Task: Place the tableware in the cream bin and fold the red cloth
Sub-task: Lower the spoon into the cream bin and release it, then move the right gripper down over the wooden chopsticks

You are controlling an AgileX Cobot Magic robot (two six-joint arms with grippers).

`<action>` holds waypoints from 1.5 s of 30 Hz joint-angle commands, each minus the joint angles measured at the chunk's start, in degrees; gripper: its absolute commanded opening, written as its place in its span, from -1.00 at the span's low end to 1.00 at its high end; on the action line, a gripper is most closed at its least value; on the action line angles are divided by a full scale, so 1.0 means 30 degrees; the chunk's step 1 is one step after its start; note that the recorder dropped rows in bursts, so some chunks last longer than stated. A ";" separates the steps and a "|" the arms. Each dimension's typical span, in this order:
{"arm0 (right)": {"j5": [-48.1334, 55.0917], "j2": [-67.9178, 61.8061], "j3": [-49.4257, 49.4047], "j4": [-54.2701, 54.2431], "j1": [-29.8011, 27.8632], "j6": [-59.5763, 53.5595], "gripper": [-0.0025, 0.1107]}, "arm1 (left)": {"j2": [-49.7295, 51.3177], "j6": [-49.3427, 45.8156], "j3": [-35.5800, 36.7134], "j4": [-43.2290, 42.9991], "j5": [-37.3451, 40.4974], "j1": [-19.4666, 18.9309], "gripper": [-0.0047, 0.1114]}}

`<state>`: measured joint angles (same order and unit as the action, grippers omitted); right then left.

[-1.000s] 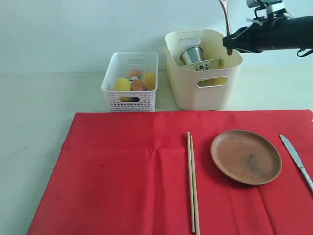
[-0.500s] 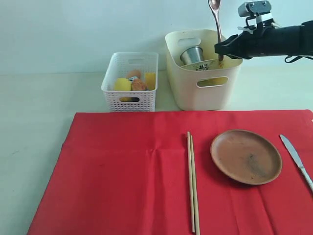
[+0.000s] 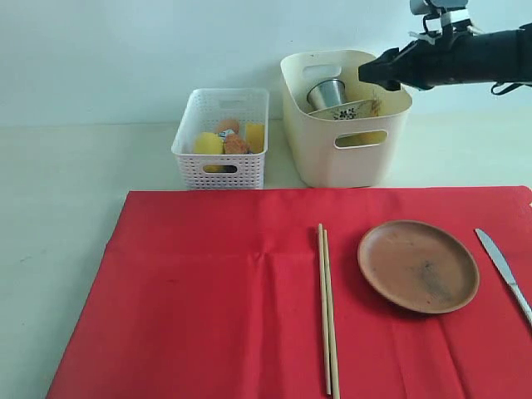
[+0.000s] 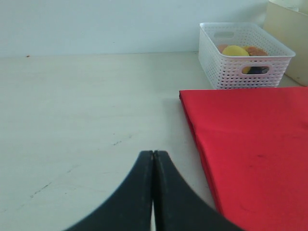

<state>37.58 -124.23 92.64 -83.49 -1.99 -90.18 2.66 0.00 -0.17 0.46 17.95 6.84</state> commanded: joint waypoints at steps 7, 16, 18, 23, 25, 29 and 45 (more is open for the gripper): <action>0.2447 0.2907 0.0145 0.8542 0.0004 0.6182 0.13 | -0.0080 0.0000 0.0058 0.0116 -0.0070 -0.0079 -0.92; 0.9864 0.3660 -0.0604 1.3167 0.0871 0.9617 0.11 | -0.0080 0.0000 0.0058 0.0116 -0.0070 -0.0079 -0.92; 0.9585 0.3660 -0.1594 1.4307 0.1891 0.9711 0.11 | -0.0080 0.0000 0.0058 0.0116 -0.0070 -0.0079 -0.92; 0.7289 0.3660 -0.3128 2.0375 0.5187 1.3984 0.11 | -0.0080 0.0000 0.0058 0.0116 -0.0070 -0.0079 -0.92; 0.7295 0.3660 -0.3128 2.2805 0.6699 1.7507 0.11 | -0.0080 0.0000 0.0058 0.0116 -0.0070 -0.0079 -0.92; 0.7666 0.3623 -0.3128 2.5130 0.8462 2.1395 0.11 | -0.0080 0.0000 0.0058 0.0116 -0.0070 -0.0079 -0.92; 0.7573 0.2870 -0.5773 2.3381 1.0198 2.8318 0.01 | -0.0080 0.0000 0.0058 0.0116 -0.0070 -0.0079 -0.92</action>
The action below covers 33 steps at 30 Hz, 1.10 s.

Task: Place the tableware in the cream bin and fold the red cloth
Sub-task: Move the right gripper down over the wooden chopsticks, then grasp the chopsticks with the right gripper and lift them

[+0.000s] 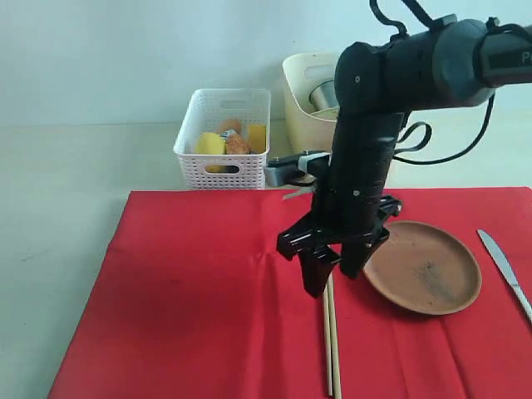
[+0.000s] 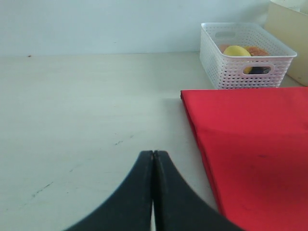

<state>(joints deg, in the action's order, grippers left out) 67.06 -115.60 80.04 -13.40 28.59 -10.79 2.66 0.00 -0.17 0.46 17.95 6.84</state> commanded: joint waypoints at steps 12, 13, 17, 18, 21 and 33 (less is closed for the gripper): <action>-0.6500 -0.0082 -0.3508 0.1602 0.1462 0.6829 -0.05 | -0.0080 0.0000 0.0058 0.0116 -0.0070 -0.0079 -0.92; -0.6500 -0.0082 -0.3508 0.1602 0.1462 0.6972 -0.07 | -0.0080 0.0000 0.0058 0.0116 -0.0070 -0.0079 -0.92; -0.6683 -0.0309 -0.3508 0.1634 0.1462 0.7146 -0.07 | -0.0080 0.0000 0.0058 0.0116 -0.0070 -0.0079 -0.92; -0.6725 -0.0407 -0.3508 0.1775 0.1462 0.7146 -0.08 | -0.0080 0.0000 0.0058 0.0116 -0.0070 -0.0079 -0.92; -0.6829 -0.0822 -0.3508 0.2281 0.1462 0.7146 -0.31 | -0.0080 0.0000 0.0058 0.0116 -0.0070 -0.0079 -0.92; -0.6838 0.0509 -0.3508 0.3094 0.1462 0.6123 -0.96 | -0.0080 0.0000 0.0058 0.0116 -0.0070 -0.0079 -0.92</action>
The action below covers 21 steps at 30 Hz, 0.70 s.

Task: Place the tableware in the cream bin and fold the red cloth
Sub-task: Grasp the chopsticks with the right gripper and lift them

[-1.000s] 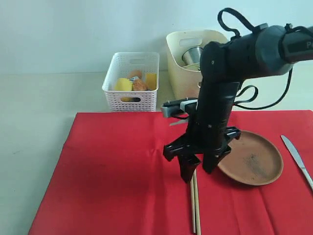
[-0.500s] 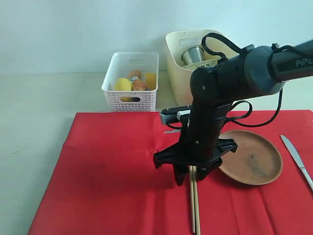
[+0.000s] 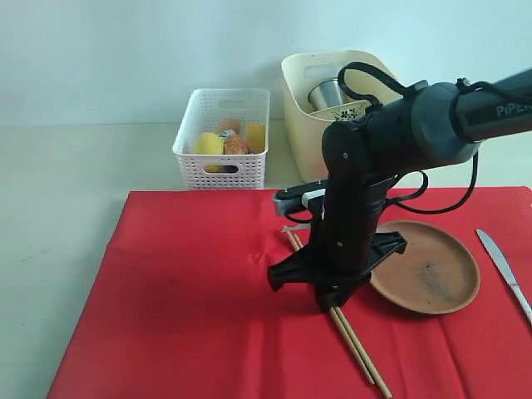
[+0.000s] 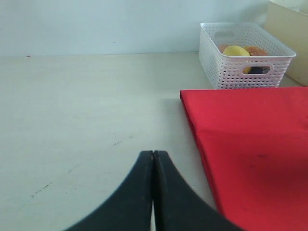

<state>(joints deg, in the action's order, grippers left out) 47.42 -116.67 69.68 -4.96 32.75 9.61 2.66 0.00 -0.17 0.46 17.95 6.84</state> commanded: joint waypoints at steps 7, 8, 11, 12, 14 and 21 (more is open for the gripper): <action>-0.0796 0.3737 -0.0055 0.0279 0.0074 -0.1813 -0.96 | -0.0080 0.0000 0.0058 0.0116 -0.0070 -0.0079 -0.92; -0.0932 0.4223 -0.0055 0.0279 0.0074 -0.1938 -0.96 | -0.0080 0.0000 0.0058 0.0116 -0.0070 -0.0079 -0.92; -0.1592 0.5556 -0.0055 0.0371 0.0031 -0.2373 -0.96 | -0.0080 0.0000 0.0058 0.0116 -0.0070 -0.0079 -0.92; -0.1893 0.6007 -0.0055 0.0541 0.0031 -0.2495 -0.96 | -0.0080 0.0000 0.0058 0.0116 -0.0070 -0.0079 -0.92; -0.2426 0.6704 0.0025 0.0841 0.0031 -0.2674 -0.96 | -0.0080 0.0000 0.0058 0.0116 -0.0070 -0.0079 -0.92; -0.2388 0.7238 0.2366 0.0689 -0.1509 -0.3630 -0.96 | -0.0080 0.0000 0.0058 0.0116 -0.0070 -0.0079 -0.92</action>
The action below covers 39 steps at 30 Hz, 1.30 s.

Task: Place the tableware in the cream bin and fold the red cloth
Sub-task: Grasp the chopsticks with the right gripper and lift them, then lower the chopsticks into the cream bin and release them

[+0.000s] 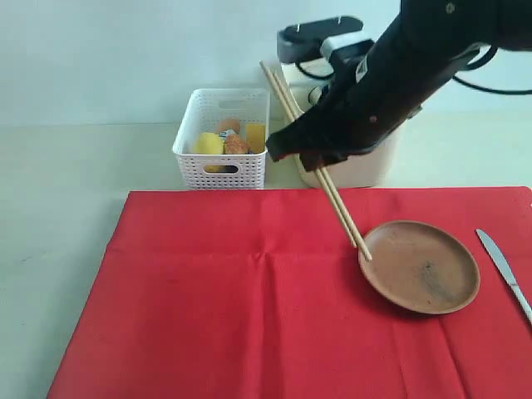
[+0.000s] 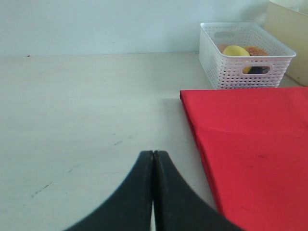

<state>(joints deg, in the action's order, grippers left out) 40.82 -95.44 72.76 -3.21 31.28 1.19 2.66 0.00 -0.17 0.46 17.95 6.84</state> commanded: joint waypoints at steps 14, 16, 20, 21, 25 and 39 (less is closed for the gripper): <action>-0.0406 -0.4574 1.0647 -0.4460 -0.5948 -0.6347 -0.96 | -0.0080 0.0000 0.0058 0.0116 -0.0070 -0.0079 -0.92; -0.0512 -0.6069 1.2215 -0.4960 -0.6341 -0.6684 -0.96 | -0.0080 0.0000 0.0058 0.0116 -0.0070 -0.0079 -0.92; -0.1398 -0.8926 1.4448 -0.6115 -0.6722 -0.8246 -0.96 | -0.0080 0.0000 0.0058 0.0116 -0.0070 -0.0079 -0.92; -0.1762 -0.9408 1.4821 -0.6152 -0.6767 -0.8550 -0.96 | -0.0080 0.0000 0.0058 0.0116 -0.0070 -0.0079 -0.92; -0.2288 -1.1116 1.5537 -0.6413 -0.6767 -0.9669 -0.96 | -0.0080 0.0000 0.0058 0.0116 -0.0070 -0.0079 -0.92; -0.1033 -1.2868 1.5547 -0.6296 -0.6767 -1.0874 -0.13 | -0.0080 0.0000 0.0058 0.0116 -0.0070 -0.0079 -0.92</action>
<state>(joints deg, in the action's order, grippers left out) 37.01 -135.01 118.85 -22.31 11.24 -30.99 2.66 0.00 -0.17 0.46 17.95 6.84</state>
